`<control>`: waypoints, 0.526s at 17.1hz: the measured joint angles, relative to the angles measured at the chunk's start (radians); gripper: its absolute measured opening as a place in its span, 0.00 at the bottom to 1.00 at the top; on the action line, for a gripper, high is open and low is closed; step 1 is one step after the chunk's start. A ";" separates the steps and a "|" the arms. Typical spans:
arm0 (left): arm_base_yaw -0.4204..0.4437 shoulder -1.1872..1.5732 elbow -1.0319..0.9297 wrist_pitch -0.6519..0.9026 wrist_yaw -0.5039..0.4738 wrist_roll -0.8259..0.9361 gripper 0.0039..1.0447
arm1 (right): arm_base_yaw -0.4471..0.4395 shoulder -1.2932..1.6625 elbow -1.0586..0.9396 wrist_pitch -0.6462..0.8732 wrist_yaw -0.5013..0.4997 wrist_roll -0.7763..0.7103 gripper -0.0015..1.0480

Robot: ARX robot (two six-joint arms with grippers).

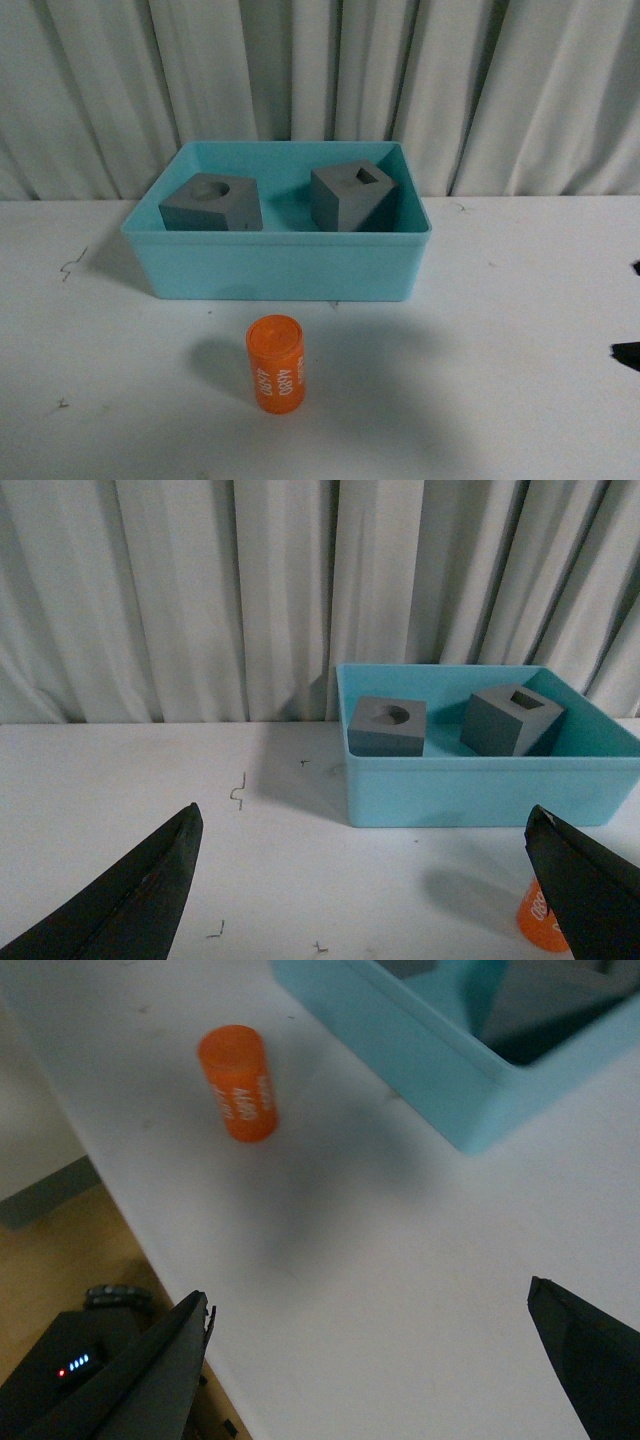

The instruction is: Place gray and orange parts in blue box

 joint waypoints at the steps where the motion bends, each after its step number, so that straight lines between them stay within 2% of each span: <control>1: 0.000 0.000 0.000 0.000 0.000 0.000 0.94 | 0.058 0.034 0.036 -0.014 -0.005 -0.046 0.94; 3: 0.000 0.000 0.000 0.000 0.000 0.000 0.94 | 0.190 0.157 0.103 0.006 0.031 -0.061 0.94; 6: 0.000 0.000 0.000 0.000 0.000 0.000 0.94 | 0.290 0.253 0.188 0.085 0.074 -0.003 0.94; 9: 0.000 0.000 0.000 0.000 0.000 0.000 0.94 | 0.368 0.338 0.271 0.083 0.107 0.050 0.94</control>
